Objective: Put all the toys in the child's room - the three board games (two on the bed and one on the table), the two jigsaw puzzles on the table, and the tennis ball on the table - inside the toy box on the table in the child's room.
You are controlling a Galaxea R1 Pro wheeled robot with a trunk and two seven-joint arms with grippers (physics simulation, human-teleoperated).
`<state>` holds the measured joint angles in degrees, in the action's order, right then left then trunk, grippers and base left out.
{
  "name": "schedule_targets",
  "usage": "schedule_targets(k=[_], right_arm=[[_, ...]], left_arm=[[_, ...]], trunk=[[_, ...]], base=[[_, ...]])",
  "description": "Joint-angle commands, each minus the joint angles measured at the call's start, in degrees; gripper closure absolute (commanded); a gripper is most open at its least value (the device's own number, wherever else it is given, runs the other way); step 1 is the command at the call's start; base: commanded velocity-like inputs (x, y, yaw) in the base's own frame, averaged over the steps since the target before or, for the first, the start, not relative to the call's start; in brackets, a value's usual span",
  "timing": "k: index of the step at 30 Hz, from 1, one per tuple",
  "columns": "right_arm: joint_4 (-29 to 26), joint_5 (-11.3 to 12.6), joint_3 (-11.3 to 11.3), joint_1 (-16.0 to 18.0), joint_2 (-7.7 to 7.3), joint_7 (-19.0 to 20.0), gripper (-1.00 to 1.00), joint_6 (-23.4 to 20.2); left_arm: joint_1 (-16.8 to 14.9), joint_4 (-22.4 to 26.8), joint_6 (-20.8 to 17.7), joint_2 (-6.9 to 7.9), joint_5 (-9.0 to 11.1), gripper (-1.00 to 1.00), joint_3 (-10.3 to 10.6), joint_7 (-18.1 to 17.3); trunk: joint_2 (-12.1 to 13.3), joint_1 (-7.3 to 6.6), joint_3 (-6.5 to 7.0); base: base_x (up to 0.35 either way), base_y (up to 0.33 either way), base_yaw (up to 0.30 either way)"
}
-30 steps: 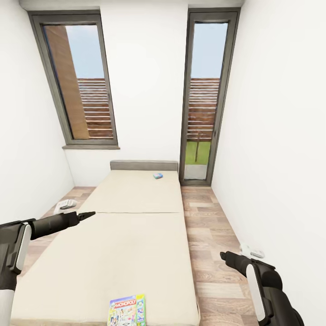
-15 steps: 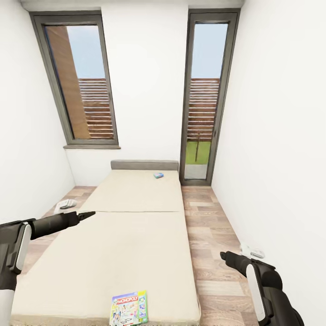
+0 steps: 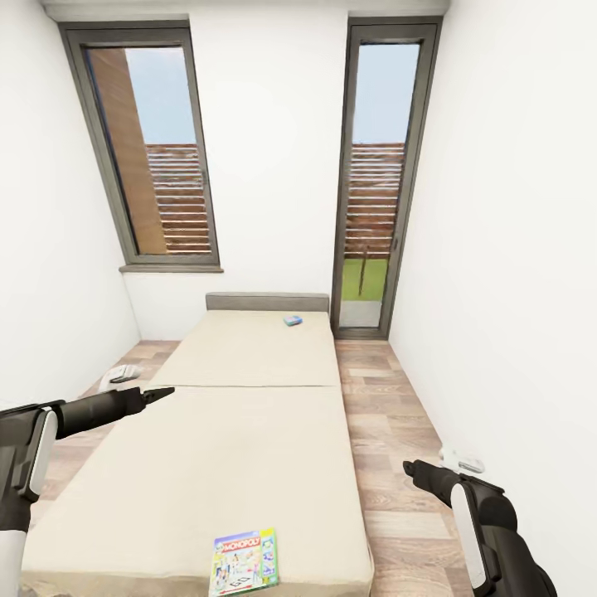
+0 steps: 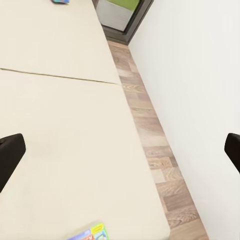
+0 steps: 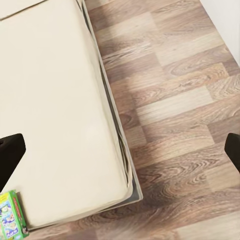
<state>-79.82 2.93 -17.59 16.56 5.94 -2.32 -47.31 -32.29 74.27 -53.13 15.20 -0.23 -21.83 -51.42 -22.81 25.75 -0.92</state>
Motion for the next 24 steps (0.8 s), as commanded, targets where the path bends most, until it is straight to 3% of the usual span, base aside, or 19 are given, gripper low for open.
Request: schedule_targets(k=[1, 24], right_arm=[[-0.1, 0.3, -0.1, 0.1, 0.07, -0.2, -1.0, -0.2], [-0.1, 0.3, -0.1, 0.1, 0.06, -0.3, -1.0, -0.3]], left_arm=[[-0.1, 0.0, -0.4, 0.0, 0.0, -1.0, -0.1, -0.3], [-0.1, 0.0, -0.4, 0.0, 0.0, -1.0, -0.1, -0.3]], trunk=[[-0.1, 0.04, -0.1], [-0.1, 0.04, -0.1]], base=[[-0.002, 0.19, 0.0], [0.0, 0.261, 0.0]])
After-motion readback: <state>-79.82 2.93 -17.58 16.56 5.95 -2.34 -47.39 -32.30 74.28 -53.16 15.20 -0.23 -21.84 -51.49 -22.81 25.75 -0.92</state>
